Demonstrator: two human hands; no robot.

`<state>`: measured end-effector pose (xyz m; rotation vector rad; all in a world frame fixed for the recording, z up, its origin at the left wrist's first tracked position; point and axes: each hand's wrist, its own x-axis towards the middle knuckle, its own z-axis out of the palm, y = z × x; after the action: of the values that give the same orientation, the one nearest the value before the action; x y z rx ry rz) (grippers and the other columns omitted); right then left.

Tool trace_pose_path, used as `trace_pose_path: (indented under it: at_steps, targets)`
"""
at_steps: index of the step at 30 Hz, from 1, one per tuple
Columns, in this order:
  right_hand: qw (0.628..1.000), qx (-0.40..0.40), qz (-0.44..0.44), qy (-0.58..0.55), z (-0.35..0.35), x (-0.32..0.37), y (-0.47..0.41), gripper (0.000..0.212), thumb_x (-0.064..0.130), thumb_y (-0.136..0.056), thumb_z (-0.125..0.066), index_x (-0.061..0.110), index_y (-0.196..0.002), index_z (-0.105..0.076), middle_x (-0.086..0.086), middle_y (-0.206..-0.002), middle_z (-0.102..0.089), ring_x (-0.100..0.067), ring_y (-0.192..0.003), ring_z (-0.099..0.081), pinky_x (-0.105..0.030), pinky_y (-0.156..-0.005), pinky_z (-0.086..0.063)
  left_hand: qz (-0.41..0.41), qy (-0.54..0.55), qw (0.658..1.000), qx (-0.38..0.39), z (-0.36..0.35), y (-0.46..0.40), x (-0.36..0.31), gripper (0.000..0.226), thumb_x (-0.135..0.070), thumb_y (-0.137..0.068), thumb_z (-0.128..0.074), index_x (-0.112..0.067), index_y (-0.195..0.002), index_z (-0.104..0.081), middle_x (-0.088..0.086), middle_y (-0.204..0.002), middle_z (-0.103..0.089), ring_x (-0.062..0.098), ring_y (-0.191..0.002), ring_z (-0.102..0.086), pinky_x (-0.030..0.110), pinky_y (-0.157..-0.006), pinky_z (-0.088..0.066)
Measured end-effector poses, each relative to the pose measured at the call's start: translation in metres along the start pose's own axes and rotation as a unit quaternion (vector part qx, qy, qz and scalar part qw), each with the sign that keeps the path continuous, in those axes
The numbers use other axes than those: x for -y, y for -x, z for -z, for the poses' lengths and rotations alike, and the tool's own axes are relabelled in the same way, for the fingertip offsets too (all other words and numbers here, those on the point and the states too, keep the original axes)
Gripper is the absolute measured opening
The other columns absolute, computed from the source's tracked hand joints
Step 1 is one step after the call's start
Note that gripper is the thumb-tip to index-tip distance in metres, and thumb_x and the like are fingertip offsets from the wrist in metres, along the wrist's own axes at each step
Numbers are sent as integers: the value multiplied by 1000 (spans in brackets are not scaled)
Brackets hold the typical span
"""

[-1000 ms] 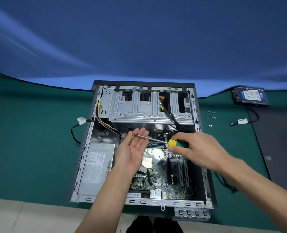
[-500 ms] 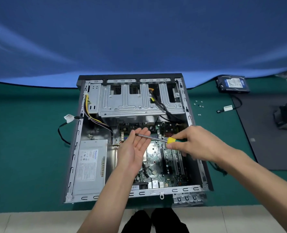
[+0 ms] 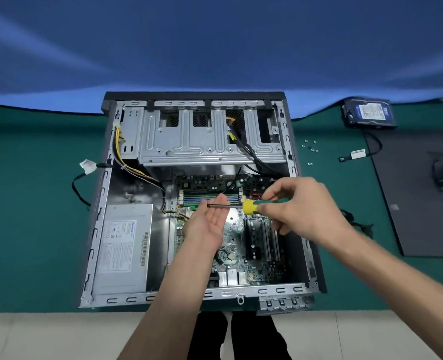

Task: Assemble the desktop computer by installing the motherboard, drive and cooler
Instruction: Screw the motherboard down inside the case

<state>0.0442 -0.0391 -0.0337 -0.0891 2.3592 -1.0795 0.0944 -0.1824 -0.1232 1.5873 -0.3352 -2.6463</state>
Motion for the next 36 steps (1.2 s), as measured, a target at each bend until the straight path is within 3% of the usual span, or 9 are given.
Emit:
trace_pose_path:
  at_steps: [4,9,13,18,22,26,32,34,36]
  targets:
    - [997,11,0,75,11,-3,-9,13,26,-74,-77,19,-71,-67,5,-43,-59,-8,-30,-51,-16,-35,-39,27,-17,999,-5,-4,-3,6,30,-14,-98,-46,3,-122,-51,19,-87,-68,23,-65,-70,29,-52,-57]
    - [994,12,7,111,22,4,-16,13,28,-73,-75,19,-67,-67,1,-40,-57,-13,-31,-49,-18,-38,-44,89,-9,996,20,-6,-2,0,27,-17,-99,-44,8,-104,-54,21,-79,-71,28,-67,-71,35,-54,-58]
    - [987,15,26,158,19,10,-17,14,31,-72,-75,22,-65,-67,16,-38,-53,-3,-32,-49,-17,-39,-40,110,-17,993,29,-1,-2,-5,24,-12,-97,-47,10,-102,-55,25,-84,-70,32,-68,-71,38,-49,-57]
    - [985,4,35,169,11,15,-17,15,31,-71,-76,23,-64,-65,9,-44,-55,-10,-46,-57,-20,-47,-42,104,-30,993,39,0,-1,-7,23,-13,-97,-48,8,-106,-52,25,-82,-70,32,-67,-71,38,-47,-56]
    - [982,1,38,183,10,15,-15,16,33,-70,-76,23,-64,-65,9,-45,-55,-11,-47,-58,-20,-48,-42,117,-105,987,29,5,-1,-10,35,-22,-99,-46,11,-106,-51,27,-83,-69,35,-64,-70,37,-47,-56]
    - [977,4,27,212,15,12,-12,14,30,-71,-76,23,-64,-65,9,-43,-54,-7,-44,-55,-20,-47,-41,117,-279,952,40,17,0,-26,44,-29,-101,-36,7,-98,-60,21,-79,-71,29,-64,-71,31,-46,-55]
    - [946,57,10,320,25,16,-1,16,37,-71,-77,25,-67,-66,9,-61,-62,-10,-50,-53,-22,-48,-38,-18,-474,880,5,17,-6,-32,28,-21,-94,-44,-5,-76,-59,3,-51,-63,14,-40,-56,18,-38,-41]
    - [929,72,8,363,28,19,4,17,40,-69,-76,27,-67,-66,9,-62,-61,-12,-55,-55,-24,-51,-40,-57,-534,843,8,14,-12,-28,27,-20,-94,-46,-4,-76,-60,4,-52,-63,15,-41,-55,19,-38,-41]
    - [913,88,9,397,29,21,10,15,39,-69,-75,27,-67,-67,9,-63,-61,-13,-59,-58,-26,-52,-42,-105,-616,780,13,13,-18,-23,28,-20,-92,-48,-3,-74,-61,8,-59,-65,21,-48,-57,27,-49,-47]
